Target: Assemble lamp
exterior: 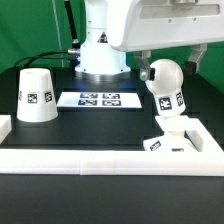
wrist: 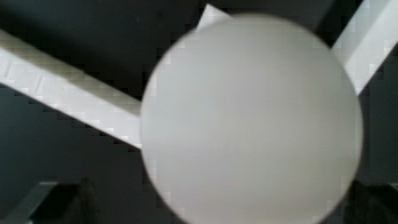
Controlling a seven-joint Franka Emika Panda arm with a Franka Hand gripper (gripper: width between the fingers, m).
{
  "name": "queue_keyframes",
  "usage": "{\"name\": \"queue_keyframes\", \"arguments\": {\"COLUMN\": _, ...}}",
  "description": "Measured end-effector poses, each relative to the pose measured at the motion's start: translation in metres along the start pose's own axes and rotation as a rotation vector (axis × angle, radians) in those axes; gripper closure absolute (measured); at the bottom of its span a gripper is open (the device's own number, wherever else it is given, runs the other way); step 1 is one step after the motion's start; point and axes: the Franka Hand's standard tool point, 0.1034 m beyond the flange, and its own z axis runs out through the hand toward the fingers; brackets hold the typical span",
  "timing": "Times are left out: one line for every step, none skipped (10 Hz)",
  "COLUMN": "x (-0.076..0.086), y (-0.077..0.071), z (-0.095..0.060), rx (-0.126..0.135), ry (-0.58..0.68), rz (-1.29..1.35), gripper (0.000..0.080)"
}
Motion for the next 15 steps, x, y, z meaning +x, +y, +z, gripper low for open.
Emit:
{"name": "queue_keyframes", "arguments": {"x": -0.003, "y": 0.0, "z": 0.003, "rx": 0.001, "ry": -0.004, "rz": 0.001, "gripper": 0.0101}}
{"name": "queue_keyframes", "arguments": {"x": -0.005, "y": -0.001, "z": 0.005, "rx": 0.002, "ry": -0.005, "rz": 0.002, "gripper": 0.0101}}
{"name": "queue_keyframes", "arguments": {"x": -0.007, "y": -0.002, "z": 0.007, "rx": 0.003, "ry": -0.007, "rz": 0.004, "gripper": 0.0101}}
{"name": "queue_keyframes", "arguments": {"x": -0.007, "y": -0.002, "z": 0.007, "rx": 0.003, "ry": -0.007, "rz": 0.004, "gripper": 0.0101}}
{"name": "queue_keyframes", "arguments": {"x": -0.007, "y": -0.002, "z": 0.007, "rx": 0.003, "ry": -0.007, "rz": 0.004, "gripper": 0.0101}}
{"name": "queue_keyframes", "arguments": {"x": -0.007, "y": -0.002, "z": 0.008, "rx": 0.003, "ry": -0.008, "rz": 0.004, "gripper": 0.0101}}
{"name": "queue_keyframes", "arguments": {"x": -0.007, "y": -0.002, "z": 0.008, "rx": 0.003, "ry": -0.008, "rz": 0.004, "gripper": 0.0101}}
{"name": "queue_keyframes", "arguments": {"x": -0.008, "y": -0.002, "z": 0.009, "rx": 0.004, "ry": -0.008, "rz": 0.002, "gripper": 0.0101}}
{"name": "queue_keyframes", "arguments": {"x": -0.011, "y": -0.002, "z": 0.013, "rx": 0.003, "ry": -0.004, "rz": 0.005, "gripper": 0.0101}}
{"name": "queue_keyframes", "arguments": {"x": -0.013, "y": -0.006, "z": 0.016, "rx": 0.002, "ry": 0.001, "rz": 0.002, "gripper": 0.0101}}
{"name": "queue_keyframes", "arguments": {"x": -0.013, "y": -0.009, "z": 0.017, "rx": 0.004, "ry": -0.001, "rz": 0.001, "gripper": 0.0101}}
{"name": "queue_keyframes", "arguments": {"x": -0.013, "y": -0.011, "z": 0.017, "rx": 0.004, "ry": -0.001, "rz": -0.002, "gripper": 0.0101}}
{"name": "queue_keyframes", "arguments": {"x": -0.012, "y": -0.012, "z": 0.017, "rx": 0.004, "ry": -0.001, "rz": -0.003, "gripper": 0.0101}}
{"name": "queue_keyframes", "arguments": {"x": -0.012, "y": -0.012, "z": 0.016, "rx": 0.003, "ry": 0.0, "rz": -0.005, "gripper": 0.0101}}
{"name": "queue_keyframes", "arguments": {"x": -0.012, "y": -0.012, "z": 0.017, "rx": 0.003, "ry": 0.0, "rz": -0.005, "gripper": 0.0227}}
